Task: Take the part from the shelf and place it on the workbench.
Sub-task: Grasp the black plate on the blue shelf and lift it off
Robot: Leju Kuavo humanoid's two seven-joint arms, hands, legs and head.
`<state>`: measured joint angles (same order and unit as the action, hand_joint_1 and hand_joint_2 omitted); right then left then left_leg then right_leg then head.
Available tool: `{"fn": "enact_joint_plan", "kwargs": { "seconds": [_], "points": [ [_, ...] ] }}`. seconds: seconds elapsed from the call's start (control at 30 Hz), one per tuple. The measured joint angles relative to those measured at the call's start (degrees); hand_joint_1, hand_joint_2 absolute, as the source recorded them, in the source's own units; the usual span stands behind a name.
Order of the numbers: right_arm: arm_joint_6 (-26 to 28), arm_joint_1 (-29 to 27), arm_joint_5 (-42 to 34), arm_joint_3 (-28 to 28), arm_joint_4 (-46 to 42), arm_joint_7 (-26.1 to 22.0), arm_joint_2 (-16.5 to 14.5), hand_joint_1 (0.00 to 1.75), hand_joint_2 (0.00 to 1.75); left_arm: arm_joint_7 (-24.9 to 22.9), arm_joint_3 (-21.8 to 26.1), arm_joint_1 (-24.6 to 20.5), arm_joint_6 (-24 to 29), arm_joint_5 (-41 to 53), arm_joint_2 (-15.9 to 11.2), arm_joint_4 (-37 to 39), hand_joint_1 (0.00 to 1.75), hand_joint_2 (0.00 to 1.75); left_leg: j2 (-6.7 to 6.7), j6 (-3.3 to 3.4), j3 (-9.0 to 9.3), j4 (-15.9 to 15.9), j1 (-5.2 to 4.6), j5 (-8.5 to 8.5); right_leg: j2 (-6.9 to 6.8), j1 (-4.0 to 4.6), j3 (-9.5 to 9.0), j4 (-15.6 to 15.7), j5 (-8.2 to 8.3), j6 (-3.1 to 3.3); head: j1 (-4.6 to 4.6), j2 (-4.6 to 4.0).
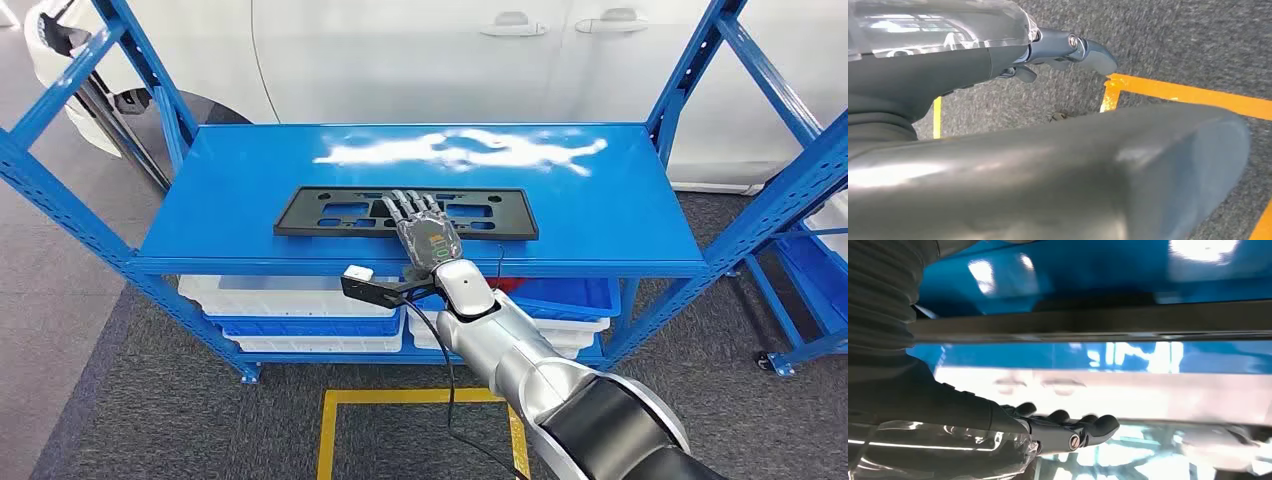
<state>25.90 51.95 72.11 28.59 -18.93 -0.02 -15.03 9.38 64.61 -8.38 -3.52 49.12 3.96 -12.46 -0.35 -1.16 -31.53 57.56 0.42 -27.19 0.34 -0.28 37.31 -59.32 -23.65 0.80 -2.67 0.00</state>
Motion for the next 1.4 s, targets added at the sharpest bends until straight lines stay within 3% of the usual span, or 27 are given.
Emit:
{"fn": "enact_joint_plan", "kwargs": {
  "seconds": [0.1, 0.13, 0.2, 0.23, 0.27, 0.3, 0.37, 0.4, 0.43, 0.5, 0.6, 0.67, 0.73, 0.77, 0.8, 0.87, 0.93, 1.07, 1.13, 1.23, 1.27, 1.3, 1.33, 1.4],
  "points": [
    [0.0, 0.2, 0.1, 0.0, -0.1, 0.0, -0.3, 0.00, 1.75, 0.0, 0.0, 0.0, 0.0, -0.1, 0.0, 0.0, 0.00, 0.00, 0.07, -0.63, -0.60, 2.0, 0.13, -1.23, -0.03, -0.35, -0.79, 0.4, -0.31, 0.68, -0.01, 0.00],
    [0.0, 0.3, 0.1, 0.0, -0.2, 0.0, -0.5, 0.00, 1.75, 0.1, 0.0, 0.0, 0.0, -0.1, 0.0, 0.0, 0.00, 0.00, 0.09, -0.92, -1.91, 4.8, 0.21, -2.44, -0.05, -0.43, -1.19, 0.5, -0.54, 0.97, -0.01, 0.00],
    [-0.1, 0.3, 0.1, 0.0, -0.2, 0.0, -0.7, 0.00, 1.75, 0.1, 0.0, 0.1, 0.0, -0.1, 0.0, 0.0, 0.00, 0.00, 0.10, -1.36, -6.30, 12.7, 0.30, -5.14, -0.06, -0.36, -1.83, 0.6, -1.10, 1.30, 0.00, 0.00],
    [-0.1, 0.2, 0.1, 0.0, -0.1, 0.0, -0.8, 0.00, 1.75, 0.1, 0.0, 0.1, 0.0, -0.1, 0.0, 0.0, 0.00, 0.00, 0.10, -1.45, -8.45, 15.8, 0.32, -5.68, -0.04, -0.31, -2.14, 0.6, -1.39, 1.34, 0.00, 0.00],
    [-0.1, 0.1, 0.1, 0.0, -0.1, 0.0, -0.8, 0.00, 1.75, 0.1, 0.0, 0.2, 0.0, -0.1, 0.0, 0.0, 0.00, 0.00, 0.10, -1.43, -9.74, 17.0, 0.32, -5.09, -0.01, -0.27, -2.51, 0.6, -1.70, 1.33, 0.00, 0.00],
    [-0.1, 0.1, 0.1, 0.0, -0.1, 0.0, -0.9, 0.00, 1.75, 0.1, 0.0, 0.3, 0.0, -0.1, 0.0, 0.0, 0.00, 0.00, 0.10, -1.29, -9.95, 15.9, 0.31, -3.32, 0.02, -0.24, -2.97, 0.6, -2.04, 1.30, 0.00, 0.00],
    [-0.1, 0.1, 0.1, 0.0, -0.1, -0.1, -1.0, 0.00, 1.75, 0.1, 0.0, 0.3, 0.0, -0.1, 0.0, 0.0, 0.00, 0.00, 0.10, -0.62, -7.70, 8.4, 0.19, 2.14, 0.08, -0.18, -4.07, 0.6, -2.81, 1.18, 0.00, 0.00],
    [-0.1, 0.2, 0.1, 0.0, -0.1, -0.2, -1.0, 0.00, 1.75, 0.1, 0.1, 0.3, 0.0, -0.1, -0.1, 0.0, 0.00, 0.00, 0.12, -0.17, -6.27, 4.8, 0.00, 4.06, 0.11, -0.07, -4.47, 0.7, -3.14, 1.01, 0.00, 0.00],
    [-0.1, 0.2, 0.1, 0.0, -0.1, -0.2, -1.1, 0.00, 1.75, 0.2, 0.1, 0.3, 0.0, -0.1, -0.1, 0.0, 0.00, 0.00, 0.15, 0.26, -5.18, 2.0, -0.19, 4.95, 0.15, -0.01, -4.64, 0.7, -3.37, 0.78, 0.00, 0.00],
    [-0.2, 0.2, 0.0, 0.0, -0.1, -0.4, -1.2, 0.00, 1.75, 0.2, 0.1, 0.3, 0.0, -0.2, -0.1, 0.0, 0.00, 0.00, 0.15, 0.83, -4.43, 0.4, -0.52, 4.48, 0.17, 0.07, -4.62, 0.9, -3.59, 0.16, 0.00, 0.00],
    [-0.3, 0.4, 0.0, 0.0, -0.2, -0.6, -1.4, 0.00, 1.75, 0.3, 0.1, 0.3, 0.0, -0.3, -0.1, 0.0, 0.00, 0.00, 0.12, 1.46, -3.26, -1.0, -0.02, 4.24, 0.04, 0.13, -4.57, -0.1, -4.55, -0.82, 0.01, 0.00],
    [-0.4, 0.6, 0.0, 0.0, -0.2, -0.6, -1.4, 0.00, 1.75, 0.4, 0.1, 0.3, 0.0, -0.3, -0.1, 0.0, 0.00, 0.00, 0.17, 1.88, -2.43, -1.5, 0.13, 3.99, -0.04, 0.03, -1.84, -5.5, -6.83, -1.26, 0.01, 0.00],
    [-0.8, 0.4, 0.1, 0.0, -0.1, -0.6, -1.4, 0.00, 1.75, 0.4, 0.1, 0.2, 0.0, -0.3, -0.1, 0.0, 0.00, 0.00, 0.14, 2.07, -2.03, -1.4, 0.12, 3.47, -0.05, -0.07, 2.88, -12.7, -8.91, -1.52, 0.00, 0.00],
    [-1.0, 0.2, 0.3, 0.0, 0.0, -0.6, -1.3, 0.00, 1.75, 0.4, 0.1, 0.2, 0.0, -0.3, -0.1, 0.0, 0.00, 0.00, 0.11, 2.05, -1.76, -1.3, 0.12, 3.13, -0.05, -0.11, 4.51, -14.5, -8.67, -1.61, 0.00, 0.00],
    [-1.3, 0.1, 0.5, 0.0, 0.1, -0.6, -1.3, 0.00, 1.75, 0.4, 0.1, 0.3, 0.0, -0.3, -0.1, 0.0, 0.00, 0.00, 0.07, 1.97, -1.41, -1.1, 0.12, 2.72, -0.06, -0.15, 5.07, -14.2, -7.25, -1.64, 0.00, 0.00],
    [-2.2, 0.2, 1.2, 0.1, 0.2, -0.5, -1.3, 0.00, 1.75, 0.4, 0.1, 0.4, -0.1, -0.3, 0.0, 0.0, 0.00, 0.00, 0.00, 1.71, -0.57, -0.6, 0.13, 1.68, -0.13, -0.22, 3.13, -7.7, -2.23, -1.49, 0.01, 0.00],
    [-3.5, 0.4, 2.2, 0.3, 0.3, -0.1, -1.4, 0.00, 1.75, 0.5, 0.1, 0.3, -0.2, -0.3, 0.1, 0.0, 0.00, 0.00, -0.04, 1.19, -0.12, -0.1, -0.06, 0.69, -0.15, -0.09, 0.66, -1.7, 0.50, -1.06, 0.01, 0.00],
    [-6.8, 0.6, 3.9, 1.3, 0.5, 1.2, -1.6, 0.00, 1.75, 0.7, 0.1, 0.0, -0.2, -0.3, 0.1, 0.0, 0.00, 0.00, 0.00, -0.06, 0.28, 0.0, -0.07, -0.30, 0.07, 0.05, -0.44, 0.3, -0.13, 0.27, 0.00, 0.00],
    [-9.6, 0.8, 4.7, 1.8, 0.5, 2.2, -2.0, 0.00, 1.75, 0.8, 0.1, 0.0, -0.2, -0.4, 0.1, 0.0, 0.00, 0.00, 0.05, -0.69, -0.74, 2.7, 0.06, -1.83, 0.02, -0.22, -1.22, 0.7, -0.48, 0.97, -0.01, 0.00],
    [-13.7, 1.0, 5.8, 2.8, 0.7, 3.6, -2.6, 0.00, 1.75, 0.9, 0.3, 0.0, -0.2, -0.5, 0.1, 0.1, 0.00, 0.00, 0.07, -1.44, -6.98, 13.8, 0.30, -5.59, -0.02, -0.20, -2.18, 0.8, -1.22, 1.46, 0.00, 0.00],
    [-14.3, 1.0, 5.9, 3.1, 0.8, 3.8, -2.7, 0.00, 1.75, 0.9, 0.3, 0.1, -0.1, -0.5, 0.1, 0.1, 0.00, 0.00, 0.07, -1.53, -8.82, 16.2, 0.32, -5.69, 0.00, -0.16, -2.51, 0.8, -1.50, 1.48, 0.00, 0.00],
    [-15.0, 1.0, 6.1, 3.3, 0.8, 4.0, -2.8, 0.00, 1.75, 0.9, 0.4, 0.1, -0.1, -0.5, 0.1, 0.1, 0.00, 0.00, 0.07, -1.51, -9.67, 16.4, 0.32, -4.58, 0.02, -0.12, -2.92, 0.8, -1.82, 1.45, 0.00, 0.00],
    [-15.8, 1.0, 6.2, 3.4, 0.9, 4.2, -2.9, 0.00, 1.75, 0.9, 0.5, 0.1, -0.1, -0.5, 0.1, 0.1, 0.00, 0.00, 0.07, -1.37, -9.35, 14.4, 0.32, -2.42, 0.05, -0.09, -3.44, 0.8, -2.14, 1.41, 0.00, 0.00],
    [-17.8, 1.2, 6.7, 3.8, 0.9, 4.9, -3.2, 0.77, 1.75, 0.9, 0.6, 0.1, -0.1, -0.5, 0.0, 0.1, 0.00, 0.00, 0.05, -0.73, -6.35, 6.5, 0.18, 2.67, 0.11, 0.00, -4.57, 0.9, -2.84, 1.22, 0.00, 0.00]
  ]
}}
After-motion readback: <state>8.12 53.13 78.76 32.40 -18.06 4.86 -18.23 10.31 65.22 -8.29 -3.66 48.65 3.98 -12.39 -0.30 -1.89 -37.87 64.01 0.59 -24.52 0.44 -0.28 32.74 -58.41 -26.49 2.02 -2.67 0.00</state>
